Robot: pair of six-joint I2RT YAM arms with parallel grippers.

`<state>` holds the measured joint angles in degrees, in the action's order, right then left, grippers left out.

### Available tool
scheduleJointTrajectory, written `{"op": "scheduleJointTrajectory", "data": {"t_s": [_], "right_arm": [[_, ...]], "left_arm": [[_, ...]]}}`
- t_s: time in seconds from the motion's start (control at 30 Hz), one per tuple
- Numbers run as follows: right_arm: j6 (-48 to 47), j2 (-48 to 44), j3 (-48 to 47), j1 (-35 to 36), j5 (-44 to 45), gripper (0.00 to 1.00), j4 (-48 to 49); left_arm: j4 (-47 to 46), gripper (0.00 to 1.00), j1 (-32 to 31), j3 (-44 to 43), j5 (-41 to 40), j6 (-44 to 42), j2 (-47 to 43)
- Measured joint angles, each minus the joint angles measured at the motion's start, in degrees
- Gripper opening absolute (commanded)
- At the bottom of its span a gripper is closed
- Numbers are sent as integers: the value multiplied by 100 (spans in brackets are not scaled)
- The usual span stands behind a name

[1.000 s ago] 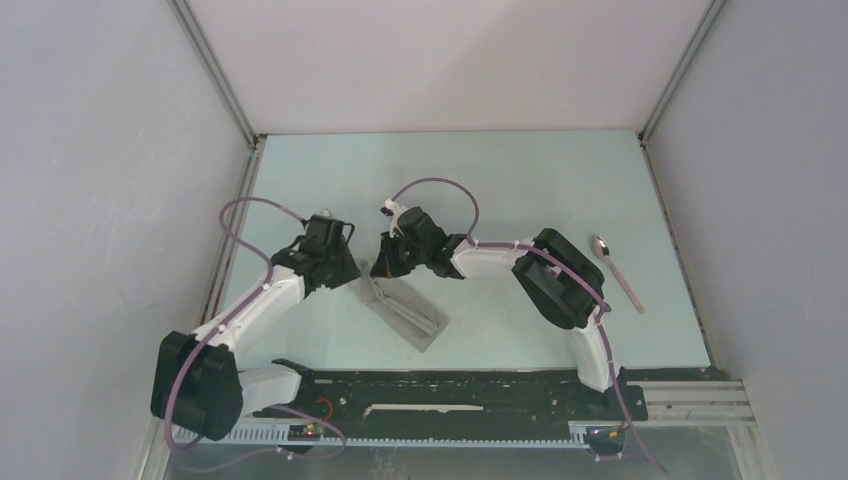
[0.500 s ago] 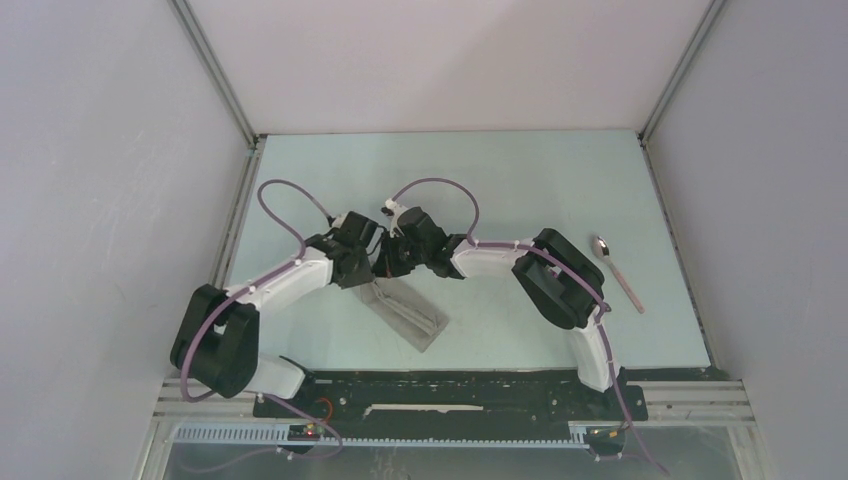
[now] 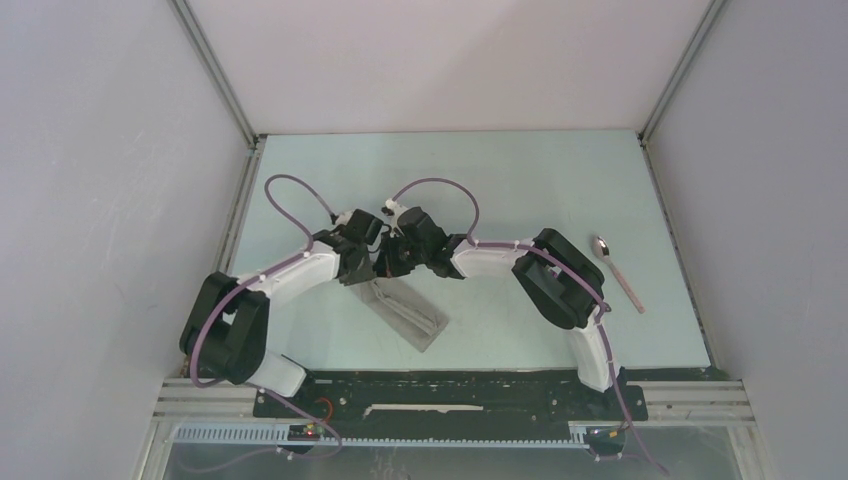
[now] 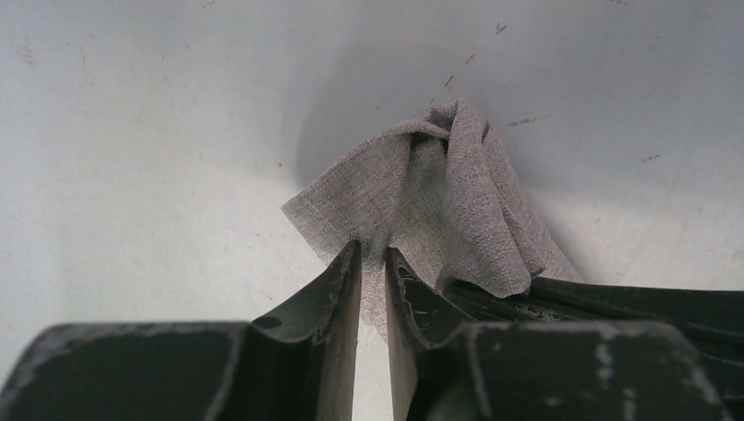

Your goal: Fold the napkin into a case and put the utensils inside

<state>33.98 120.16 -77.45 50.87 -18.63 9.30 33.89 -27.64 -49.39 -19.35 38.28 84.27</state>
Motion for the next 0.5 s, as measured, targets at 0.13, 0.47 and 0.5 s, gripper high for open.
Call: {"op": "scheduleJointTrajectory", "data": {"t_s": [0.13,0.47,0.5], "right_arm": [[7,0,0,11,-13,0,11],[85,0,0,31,-79,0,85],[90,0,0,31,-83,0,87]], "left_arm": [[17,20,0,-72,-74,-50,63],[13,20,0,-138,-155,-136,223],[15,16,0,-142,-155,-138,247]]}}
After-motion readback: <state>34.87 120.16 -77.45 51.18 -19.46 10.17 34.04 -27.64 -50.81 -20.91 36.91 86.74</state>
